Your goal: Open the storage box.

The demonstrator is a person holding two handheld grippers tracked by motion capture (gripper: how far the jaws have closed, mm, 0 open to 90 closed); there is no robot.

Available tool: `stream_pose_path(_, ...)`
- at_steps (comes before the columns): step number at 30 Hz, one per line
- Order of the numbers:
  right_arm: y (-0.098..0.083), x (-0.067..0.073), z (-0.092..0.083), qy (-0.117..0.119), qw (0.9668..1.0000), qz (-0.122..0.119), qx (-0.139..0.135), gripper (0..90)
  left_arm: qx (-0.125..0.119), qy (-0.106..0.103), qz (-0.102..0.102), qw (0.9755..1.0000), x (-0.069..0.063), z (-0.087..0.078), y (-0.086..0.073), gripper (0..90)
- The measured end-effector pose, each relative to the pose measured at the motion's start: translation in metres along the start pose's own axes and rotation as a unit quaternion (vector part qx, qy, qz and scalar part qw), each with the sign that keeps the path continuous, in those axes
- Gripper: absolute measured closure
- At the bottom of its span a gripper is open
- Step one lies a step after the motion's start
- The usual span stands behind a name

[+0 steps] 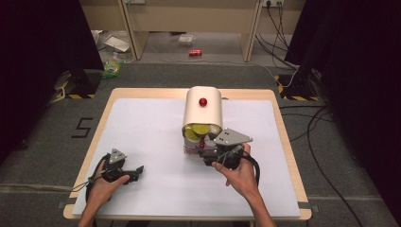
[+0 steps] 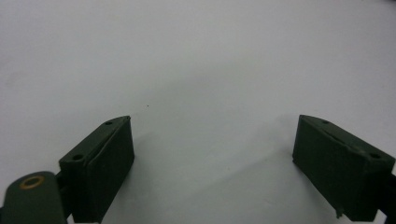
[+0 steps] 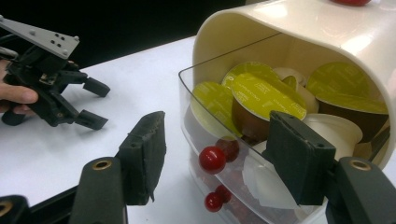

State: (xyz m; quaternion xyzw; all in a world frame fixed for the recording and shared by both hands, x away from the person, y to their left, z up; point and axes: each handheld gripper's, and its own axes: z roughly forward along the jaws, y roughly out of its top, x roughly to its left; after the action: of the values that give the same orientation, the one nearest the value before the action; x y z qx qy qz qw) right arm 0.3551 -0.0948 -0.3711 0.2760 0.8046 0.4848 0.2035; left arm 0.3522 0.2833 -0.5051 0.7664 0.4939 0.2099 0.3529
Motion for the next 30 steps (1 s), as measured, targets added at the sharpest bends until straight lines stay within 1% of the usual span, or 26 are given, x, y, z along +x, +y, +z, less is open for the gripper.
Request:
stream_pose_path(4, 0.000, 0.001, -0.001, 0.002, 1.0000, 0.000, 0.002, 38.6, 0.000, 0.000, 0.000, 1.0000, 0.000, 0.000, 0.000, 11.8)
stream_pose_path(5, 0.000, 0.001, -0.002, 0.006, 1.0000, 0.005, 0.001, 38.6, 0.000, 0.000, 0.000, 1.0000, 0.000, 0.000, 0.000, 11.8)
stream_pose_path(9, 0.000, 0.002, -0.004, 0.011, 0.9999, 0.009, 0.005, 38.9, 0.000, 0.000, 0.000, 1.0000, 0.000, 0.000, 0.000, 11.8)
stream_pose_path(30, -0.004, 0.012, -0.010, 0.019, 0.9998, 0.002, 0.011, 39.3, 0.000, 0.001, 0.000, 1.0000, 0.000, 0.000, 0.000, 11.8)
